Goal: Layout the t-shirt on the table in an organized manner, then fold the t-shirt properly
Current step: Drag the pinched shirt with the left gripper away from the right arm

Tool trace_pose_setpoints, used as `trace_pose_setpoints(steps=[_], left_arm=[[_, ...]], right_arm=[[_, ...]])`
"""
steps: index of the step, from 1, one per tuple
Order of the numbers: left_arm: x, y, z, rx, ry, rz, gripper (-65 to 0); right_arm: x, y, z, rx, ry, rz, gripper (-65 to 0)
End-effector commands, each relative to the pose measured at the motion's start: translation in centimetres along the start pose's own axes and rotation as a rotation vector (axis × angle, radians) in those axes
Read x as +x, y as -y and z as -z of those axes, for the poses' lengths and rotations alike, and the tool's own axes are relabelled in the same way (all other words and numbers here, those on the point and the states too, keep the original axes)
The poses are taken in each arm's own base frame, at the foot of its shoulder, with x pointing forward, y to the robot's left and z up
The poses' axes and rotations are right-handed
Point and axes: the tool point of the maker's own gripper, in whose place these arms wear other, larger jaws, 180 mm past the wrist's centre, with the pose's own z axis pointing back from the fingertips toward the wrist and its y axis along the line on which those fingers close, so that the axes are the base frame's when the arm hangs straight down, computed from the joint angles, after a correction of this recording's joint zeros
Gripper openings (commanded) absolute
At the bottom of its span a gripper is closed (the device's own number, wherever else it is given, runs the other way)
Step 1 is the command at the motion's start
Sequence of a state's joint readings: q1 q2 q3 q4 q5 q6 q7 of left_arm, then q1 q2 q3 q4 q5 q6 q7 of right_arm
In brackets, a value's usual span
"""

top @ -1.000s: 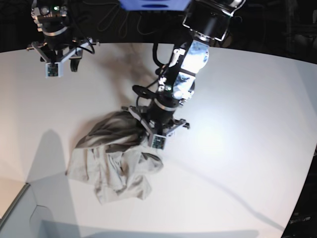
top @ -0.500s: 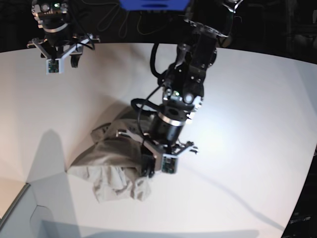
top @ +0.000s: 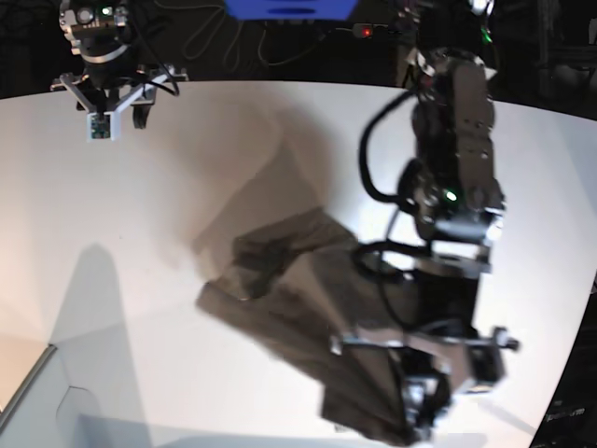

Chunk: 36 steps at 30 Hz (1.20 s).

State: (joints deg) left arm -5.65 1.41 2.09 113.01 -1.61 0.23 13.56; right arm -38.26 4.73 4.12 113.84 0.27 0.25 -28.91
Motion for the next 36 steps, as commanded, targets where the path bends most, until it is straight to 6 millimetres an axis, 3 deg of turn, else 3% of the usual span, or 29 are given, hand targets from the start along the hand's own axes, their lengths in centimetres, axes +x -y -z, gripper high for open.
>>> trace_pose_setpoints(steps=[1, 10, 15, 18, 22, 29, 36], left_arm=[[2.9, -0.6, 0.6, 0.008, 0.1, 0.012, -65.0], [9.2, -7.7, 3.5, 0.106, 0.21, -0.029, -65.0], [9.3, -9.2, 5.8, 0.111, 0.187, -0.059, -65.0], [7.0, -8.6, 6.8, 0.094, 0.128, -0.083, -65.0], [2.6, -4.4, 7.3, -0.002, 0.015, -0.126, -65.0], [-6.1, 3.2, 5.9, -0.086, -0.202, -0.296, -64.9], [-14.0, 7.7, 4.7, -0.118, -0.419, -0.362, -64.7]], right_arm=[[0.8, 0.2, -0.3, -0.004, 0.034, -0.008, -41.8], [1.5, 0.1, 0.0, -0.002, 0.05, -0.007, -41.8], [1.5, 0.0, 0.0, 0.0, 0.05, -0.005, -41.8], [1.5, -0.1, 0.0, 0.001, 0.05, -0.005, -41.8], [1.5, -0.1, 0.0, 0.001, 0.05, -0.005, -41.8], [1.5, -0.1, 0.0, 0.001, 0.052, -0.005, -41.8], [1.8, 0.0, 0.1, 0.001, 0.058, -0.004, -41.8]])
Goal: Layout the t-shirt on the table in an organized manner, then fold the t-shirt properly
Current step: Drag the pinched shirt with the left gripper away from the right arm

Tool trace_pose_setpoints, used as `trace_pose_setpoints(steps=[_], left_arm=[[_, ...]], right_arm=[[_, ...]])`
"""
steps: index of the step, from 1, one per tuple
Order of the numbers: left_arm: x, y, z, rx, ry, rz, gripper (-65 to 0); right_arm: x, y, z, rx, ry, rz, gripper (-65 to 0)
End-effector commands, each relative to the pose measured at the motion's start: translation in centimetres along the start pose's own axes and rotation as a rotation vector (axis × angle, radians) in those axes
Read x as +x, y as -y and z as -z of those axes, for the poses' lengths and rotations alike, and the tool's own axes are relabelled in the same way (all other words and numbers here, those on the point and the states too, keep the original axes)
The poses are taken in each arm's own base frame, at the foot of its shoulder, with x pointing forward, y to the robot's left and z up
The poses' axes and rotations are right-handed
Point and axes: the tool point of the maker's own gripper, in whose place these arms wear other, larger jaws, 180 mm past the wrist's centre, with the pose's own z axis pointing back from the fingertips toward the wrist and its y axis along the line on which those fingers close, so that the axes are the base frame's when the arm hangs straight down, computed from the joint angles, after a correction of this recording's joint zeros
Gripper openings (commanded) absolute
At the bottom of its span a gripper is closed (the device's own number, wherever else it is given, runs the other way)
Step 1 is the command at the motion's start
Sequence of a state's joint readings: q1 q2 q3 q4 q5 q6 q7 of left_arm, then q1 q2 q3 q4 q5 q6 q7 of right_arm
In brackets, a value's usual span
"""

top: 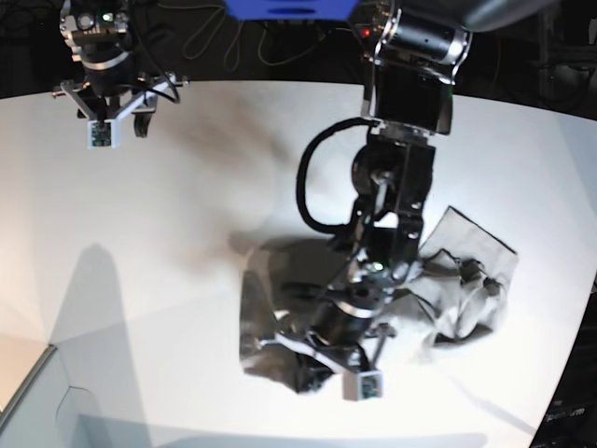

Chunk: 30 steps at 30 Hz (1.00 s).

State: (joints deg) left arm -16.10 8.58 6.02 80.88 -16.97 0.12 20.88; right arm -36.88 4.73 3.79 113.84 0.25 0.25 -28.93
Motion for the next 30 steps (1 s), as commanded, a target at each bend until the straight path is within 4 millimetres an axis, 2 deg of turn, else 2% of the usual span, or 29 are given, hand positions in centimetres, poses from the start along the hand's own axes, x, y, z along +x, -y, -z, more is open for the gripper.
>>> trace_pose_setpoints(steps=[1, 4, 7, 9, 11, 13, 15, 16, 17, 22, 25, 28, 30], left_arm=[[2.2, 1.8, 0.7, -0.045, 0.06, 0.018, -64.6], [0.5, 4.2, 2.4, -0.102, -0.008, 0.074, -62.4], [-2.5, 6.2, 2.9, -0.15, -0.087, 0.126, -51.0], [-3.3, 6.7, 2.3, -0.161, -0.101, 0.126, -41.8], [-3.9, 6.4, 0.8, -0.152, -0.092, 0.09, -34.7], [-3.0, 5.7, -0.7, -0.141, -0.054, 0.071, -34.1], [-2.8, 3.7, -2.5, -0.104, -0.029, 0.065, -34.9], [-2.6, 2.1, -3.3, -0.071, -0.019, 0.062, -35.0], [-2.3, 0.1, -4.3, -0.026, -0.006, 0.05, -35.0], [-3.6, -10.8, -9.5, 0.258, -0.014, -0.024, -34.8], [-6.7, -16.9, -12.1, 0.425, -0.077, -0.09, -34.7], [-10.4, -20.4, -13.7, 0.525, -0.156, -0.146, -34.7], [-12.5, -21.9, -14.2, 0.568, -0.205, -0.181, -34.7]], right_arm=[[0.8, 0.1, -0.3, -0.003, 0.034, -0.006, -41.8], [0.8, 0.1, -0.3, -0.003, 0.034, -0.006, -41.8], [1.2, 0.2, -0.1, -0.004, 0.045, -0.005, -41.8], [1.4, 0.2, 0.0, -0.004, 0.049, -0.005, -41.8], [1.6, 0.2, 0.1, -0.005, 0.054, -0.004, -41.8], [1.6, 0.1, 0.1, -0.004, 0.054, -0.003, -41.8], [1.6, 0.1, 0.1, -0.004, 0.054, -0.003, -41.8], [1.7, 0.2, 0.1, -0.004, 0.057, -0.002, -41.7], [2.0, 0.1, 0.2, -0.003, 0.065, -0.002, -41.7], [2.4, 0.1, 0.3, -0.002, 0.074, -0.001, -41.3], [2.7, -0.1, 0.4, 0.003, 0.081, 0.001, -41.2], [3.3, -1.2, 0.6, 0.03, 0.095, -0.002, -41.2], [3.4, -1.5, 0.6, 0.039, 0.098, -0.003, -41.2]])
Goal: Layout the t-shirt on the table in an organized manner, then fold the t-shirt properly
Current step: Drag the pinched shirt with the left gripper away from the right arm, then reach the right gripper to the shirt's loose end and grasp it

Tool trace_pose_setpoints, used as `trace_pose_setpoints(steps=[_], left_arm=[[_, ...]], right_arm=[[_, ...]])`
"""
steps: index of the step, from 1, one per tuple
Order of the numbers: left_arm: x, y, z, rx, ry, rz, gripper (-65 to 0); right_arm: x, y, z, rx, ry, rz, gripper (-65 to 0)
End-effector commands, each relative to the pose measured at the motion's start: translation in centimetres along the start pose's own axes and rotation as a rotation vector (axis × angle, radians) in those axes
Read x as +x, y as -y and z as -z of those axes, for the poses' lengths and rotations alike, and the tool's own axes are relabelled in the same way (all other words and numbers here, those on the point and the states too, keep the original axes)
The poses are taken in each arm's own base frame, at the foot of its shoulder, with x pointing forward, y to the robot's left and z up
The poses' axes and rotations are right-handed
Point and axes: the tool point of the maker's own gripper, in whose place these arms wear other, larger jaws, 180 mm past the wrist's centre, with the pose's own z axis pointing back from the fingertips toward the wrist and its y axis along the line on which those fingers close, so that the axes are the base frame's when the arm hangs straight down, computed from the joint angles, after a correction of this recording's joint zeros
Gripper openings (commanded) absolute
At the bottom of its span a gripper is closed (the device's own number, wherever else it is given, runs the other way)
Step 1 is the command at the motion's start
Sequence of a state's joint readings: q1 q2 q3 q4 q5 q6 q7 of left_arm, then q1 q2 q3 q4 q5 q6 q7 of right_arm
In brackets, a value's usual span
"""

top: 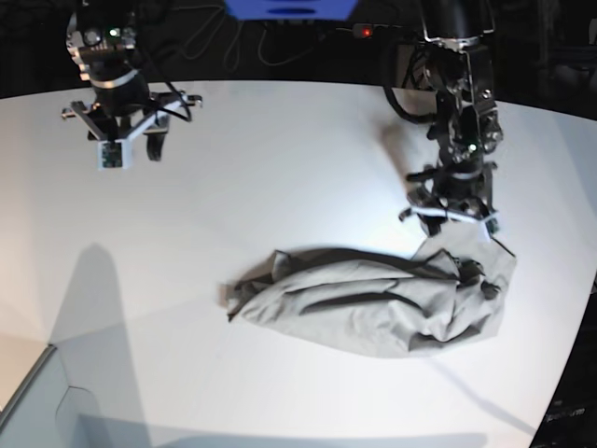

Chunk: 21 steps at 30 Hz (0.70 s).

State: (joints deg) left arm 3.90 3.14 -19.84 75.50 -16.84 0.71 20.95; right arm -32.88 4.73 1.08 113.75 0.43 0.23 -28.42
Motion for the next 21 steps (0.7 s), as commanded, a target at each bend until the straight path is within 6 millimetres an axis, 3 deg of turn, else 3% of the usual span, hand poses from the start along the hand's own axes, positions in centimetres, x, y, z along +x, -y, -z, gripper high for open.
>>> trace_pose_setpoints(steps=[1, 5, 9, 17, 19, 21], left_arm=[[1.2, 0.2, 0.6, -0.005, 0.033, -0.022, -34.7], [-0.1, -3.9, 1.4, 0.096, -0.005, -0.106, -34.8], [0.1, -5.6, 1.7, 0.133, -0.005, -0.144, -34.8], [0.2, -2.9, 4.4, 0.093, -0.045, -0.181, -35.5], [-0.1, -2.4, 5.0, 0.086, -0.062, -0.188, -40.5], [-0.3, -2.1, 5.3, 0.084, -0.074, -0.193, -52.2]], right_arm=[[0.6, 0.0, -0.2, 0.002, 0.023, -0.008, -41.2], [0.6, -0.6, -0.2, 0.017, 0.022, -0.01, -41.2], [0.2, -0.5, 0.0, 0.015, 0.011, -0.013, -41.2], [0.2, -0.4, 0.0, 0.015, 0.011, -0.014, -41.2], [0.2, -0.4, 0.0, 0.015, 0.011, -0.014, -41.2], [0.2, -0.4, 0.0, 0.013, 0.011, -0.015, -41.2]])
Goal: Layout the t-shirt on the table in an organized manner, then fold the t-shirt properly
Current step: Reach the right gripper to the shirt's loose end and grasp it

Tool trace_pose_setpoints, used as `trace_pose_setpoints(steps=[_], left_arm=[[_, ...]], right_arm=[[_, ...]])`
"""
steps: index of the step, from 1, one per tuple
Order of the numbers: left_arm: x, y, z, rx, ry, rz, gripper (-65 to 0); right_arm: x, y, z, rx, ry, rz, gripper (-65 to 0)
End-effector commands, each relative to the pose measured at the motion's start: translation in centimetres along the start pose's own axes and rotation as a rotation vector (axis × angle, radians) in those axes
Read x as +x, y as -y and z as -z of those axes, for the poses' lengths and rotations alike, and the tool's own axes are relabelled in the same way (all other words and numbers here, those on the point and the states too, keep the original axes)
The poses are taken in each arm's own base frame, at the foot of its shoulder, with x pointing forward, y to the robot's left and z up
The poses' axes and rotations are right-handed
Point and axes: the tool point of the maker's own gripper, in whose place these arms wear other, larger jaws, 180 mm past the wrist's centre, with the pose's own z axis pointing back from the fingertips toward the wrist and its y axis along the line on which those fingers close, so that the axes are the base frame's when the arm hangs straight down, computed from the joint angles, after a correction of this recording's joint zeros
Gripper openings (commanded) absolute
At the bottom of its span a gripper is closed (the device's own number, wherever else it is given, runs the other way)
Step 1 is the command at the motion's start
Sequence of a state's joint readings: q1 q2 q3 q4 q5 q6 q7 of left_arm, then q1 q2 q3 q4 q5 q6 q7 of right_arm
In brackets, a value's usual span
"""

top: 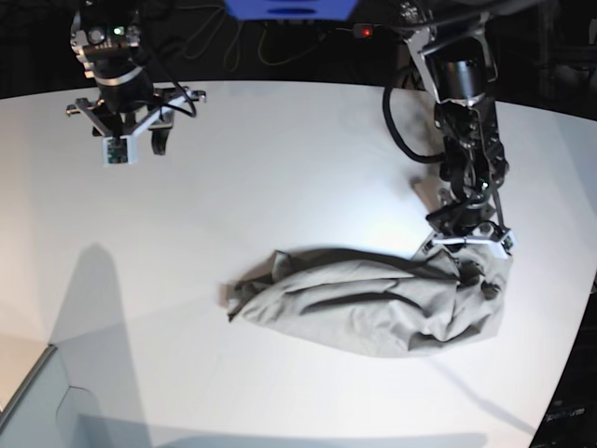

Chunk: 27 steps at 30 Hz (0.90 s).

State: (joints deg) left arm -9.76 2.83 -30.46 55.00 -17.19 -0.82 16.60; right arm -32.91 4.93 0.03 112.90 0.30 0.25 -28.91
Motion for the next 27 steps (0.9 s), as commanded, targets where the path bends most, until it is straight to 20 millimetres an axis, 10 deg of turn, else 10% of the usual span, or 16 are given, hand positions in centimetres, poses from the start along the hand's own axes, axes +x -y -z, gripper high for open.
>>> trace_pose_setpoints(steps=[1, 7, 16, 27], left_arm=[[-1.5, 0.2, 0.1, 0.006, -0.068, -0.007, -61.3], [0.0, -0.6, -0.7, 0.012, -0.021, 0.005, -65.0], [9.6, -0.3, -6.4, -0.029, 0.179, 0.118, -65.0], [16.8, -2.9, -12.1, 0.033, 0.328, 0.151, -65.0]], right_arm=[[0.9, 0.3, -0.2, -0.006, 0.035, -0.008, -41.2], [1.6, 0.3, 0.0, -0.006, 0.053, -0.008, -41.2], [1.6, 0.0, 1.7, -0.002, 0.046, 0.0, -41.2], [3.8, -6.3, 4.9, 0.155, 0.078, -0.052, -34.1]])
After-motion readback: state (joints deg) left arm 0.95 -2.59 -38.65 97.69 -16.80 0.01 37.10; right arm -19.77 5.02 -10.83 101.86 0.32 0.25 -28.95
